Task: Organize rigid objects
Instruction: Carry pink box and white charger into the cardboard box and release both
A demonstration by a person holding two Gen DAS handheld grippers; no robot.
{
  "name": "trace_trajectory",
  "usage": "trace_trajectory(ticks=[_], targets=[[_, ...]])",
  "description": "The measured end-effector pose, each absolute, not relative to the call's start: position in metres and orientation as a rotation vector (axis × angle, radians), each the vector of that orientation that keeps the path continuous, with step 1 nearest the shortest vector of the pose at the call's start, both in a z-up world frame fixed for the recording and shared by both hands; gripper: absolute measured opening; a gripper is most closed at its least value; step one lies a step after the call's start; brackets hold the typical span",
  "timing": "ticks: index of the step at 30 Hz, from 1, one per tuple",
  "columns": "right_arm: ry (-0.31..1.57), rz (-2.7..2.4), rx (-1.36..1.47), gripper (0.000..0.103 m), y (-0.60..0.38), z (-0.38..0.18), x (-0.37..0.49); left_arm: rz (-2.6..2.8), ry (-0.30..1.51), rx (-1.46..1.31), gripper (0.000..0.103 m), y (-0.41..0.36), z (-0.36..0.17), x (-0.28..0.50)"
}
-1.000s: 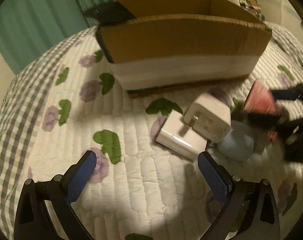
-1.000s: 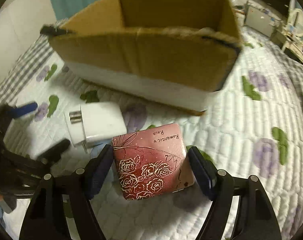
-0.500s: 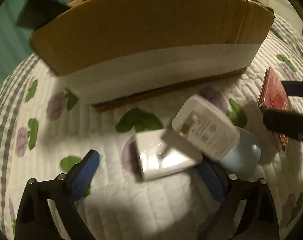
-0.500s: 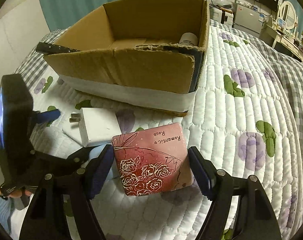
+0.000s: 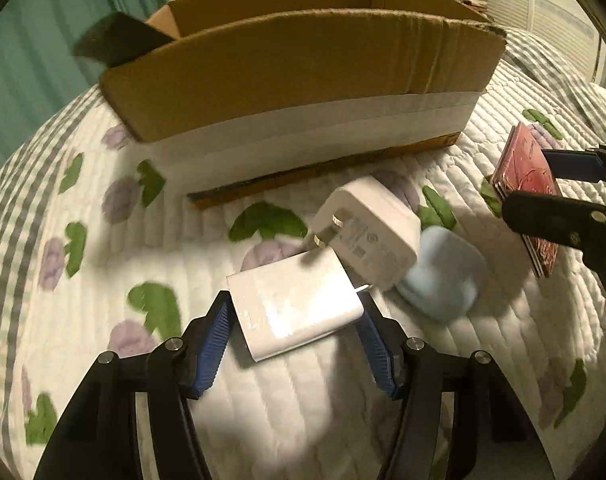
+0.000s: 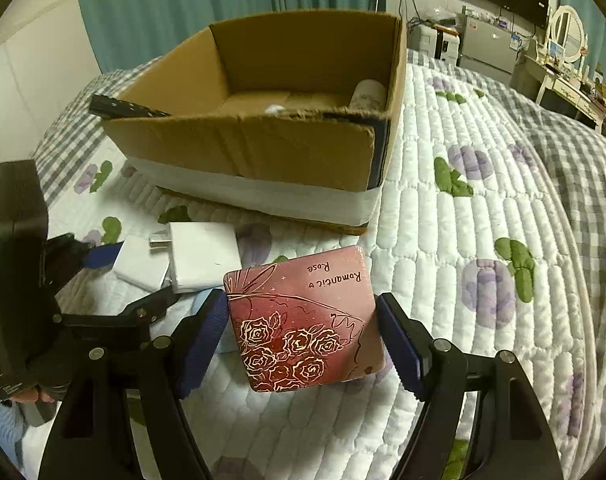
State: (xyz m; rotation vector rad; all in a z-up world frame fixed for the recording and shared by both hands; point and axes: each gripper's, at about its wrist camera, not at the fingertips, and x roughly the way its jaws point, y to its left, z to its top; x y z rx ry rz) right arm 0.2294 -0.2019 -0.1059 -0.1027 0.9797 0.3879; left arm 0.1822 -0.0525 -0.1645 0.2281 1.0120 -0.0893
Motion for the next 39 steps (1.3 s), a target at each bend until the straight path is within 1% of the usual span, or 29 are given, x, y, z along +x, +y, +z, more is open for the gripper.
trace_trajectory(ticks=[3, 8, 13, 23, 28, 33, 39], targets=[[0.968, 0.387, -0.106, 0.075, -0.2, -0.098, 0.222, -0.077, 1.017, 0.231, 0.061, -0.044, -0.157, 0.166], [0.942, 0.374, -0.103, 0.075, -0.2, -0.082, 0.206, -0.093, 0.98, 0.203, 0.061, -0.044, -0.126, 0.132], [0.884, 0.352, -0.102, 0.075, -0.202, -0.051, 0.192, -0.104, 0.904, 0.192, 0.06, -0.045, -0.081, 0.125], [0.717, 0.34, -0.131, 0.075, -0.198, 0.039, 0.191, -0.095, 0.714, 0.107, 0.061, -0.024, 0.012, 0.15], [0.642, 0.344, -0.156, 0.075, -0.188, 0.077, 0.211, -0.088, 0.657, 0.087, 0.061, -0.017, 0.039, 0.187], [0.606, 0.351, -0.162, 0.075, -0.18, 0.095, 0.245, -0.055, 0.636, 0.084, 0.061, -0.016, 0.047, 0.226], [0.625, 0.357, -0.161, 0.075, -0.174, 0.079, 0.285, -0.023, 0.682, 0.109, 0.061, -0.016, 0.018, 0.284]])
